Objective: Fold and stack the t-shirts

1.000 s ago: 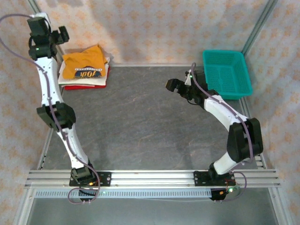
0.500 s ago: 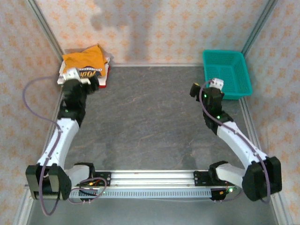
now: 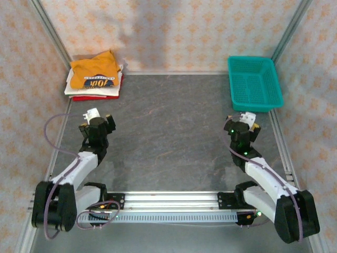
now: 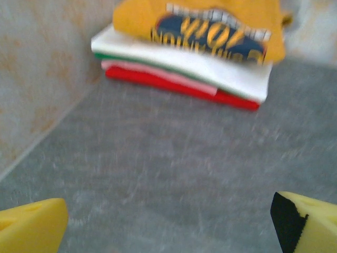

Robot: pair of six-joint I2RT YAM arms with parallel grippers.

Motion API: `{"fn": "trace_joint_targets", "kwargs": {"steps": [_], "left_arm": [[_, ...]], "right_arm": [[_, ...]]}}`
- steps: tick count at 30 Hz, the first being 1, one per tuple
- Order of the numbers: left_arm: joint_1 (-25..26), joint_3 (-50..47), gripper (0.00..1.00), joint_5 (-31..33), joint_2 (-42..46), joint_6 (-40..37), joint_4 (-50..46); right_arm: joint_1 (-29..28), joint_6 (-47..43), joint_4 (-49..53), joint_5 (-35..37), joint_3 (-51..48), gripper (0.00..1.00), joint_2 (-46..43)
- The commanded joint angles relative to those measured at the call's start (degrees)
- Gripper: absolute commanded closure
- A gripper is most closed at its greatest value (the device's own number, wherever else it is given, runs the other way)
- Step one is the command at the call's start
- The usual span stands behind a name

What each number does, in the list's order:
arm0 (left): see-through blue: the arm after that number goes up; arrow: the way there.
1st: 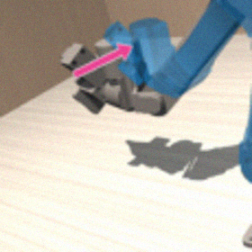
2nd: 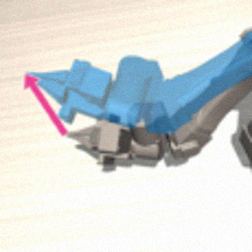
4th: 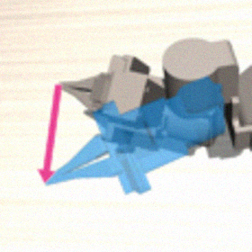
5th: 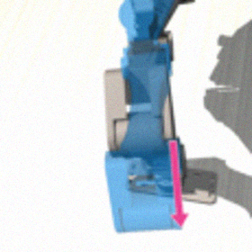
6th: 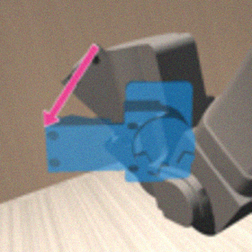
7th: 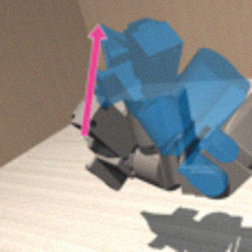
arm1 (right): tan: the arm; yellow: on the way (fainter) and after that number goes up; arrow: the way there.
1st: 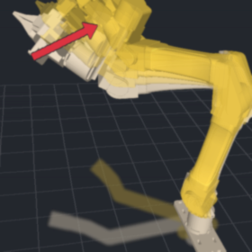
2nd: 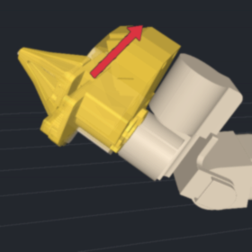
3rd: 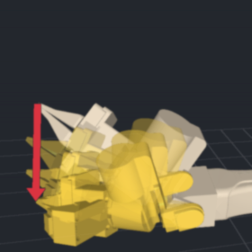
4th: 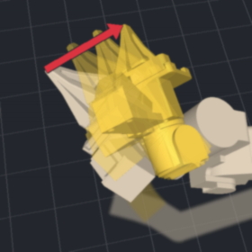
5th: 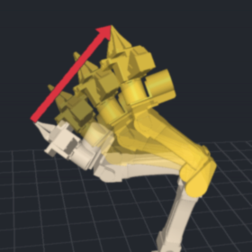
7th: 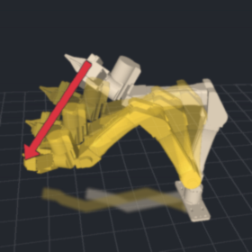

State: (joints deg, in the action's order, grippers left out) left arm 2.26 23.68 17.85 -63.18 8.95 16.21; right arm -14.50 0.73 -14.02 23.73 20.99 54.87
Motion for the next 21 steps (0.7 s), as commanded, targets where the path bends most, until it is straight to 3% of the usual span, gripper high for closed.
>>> {"fn": "trace_joint_targets", "kwargs": {"steps": [1, 5, 12, 14, 17, 21], "left_arm": [[0.5, -0.7, 0.0, 1.4, -4.2, -0.8, 8.6], [0.6, -1.4, 0.0, -0.3, -11.0, -4.0, 18.5], [0.7, -1.4, 0.0, -5.7, -23.0, -7.6, 31.2], [0.7, -0.6, 0.0, -6.3, -21.6, -7.5, 28.0], [0.8, -3.1, 0.0, -9.9, -21.6, -9.1, 32.2], [1.5, -8.4, 0.0, -13.0, -20.8, -11.3, 41.7]], "right_arm": [[1.4, -0.3, -6.4, -1.0, -2.0, 0.01, 3.4], [8.7, 5.7, -15.3, -8.9, -3.7, 0.01, 9.9], [11.4, -0.8, -31.7, -14.0, -3.4, 0.01, 20.0], [12.3, -1.8, -36.1, -15.5, -4.1, 0.01, 22.3], [13.9, -1.2, -44.0, -19.7, -5.7, 0.01, 27.8], [13.9, -4.2, -63.4, -27.6, -11.6, 0.01, 35.8]]}}
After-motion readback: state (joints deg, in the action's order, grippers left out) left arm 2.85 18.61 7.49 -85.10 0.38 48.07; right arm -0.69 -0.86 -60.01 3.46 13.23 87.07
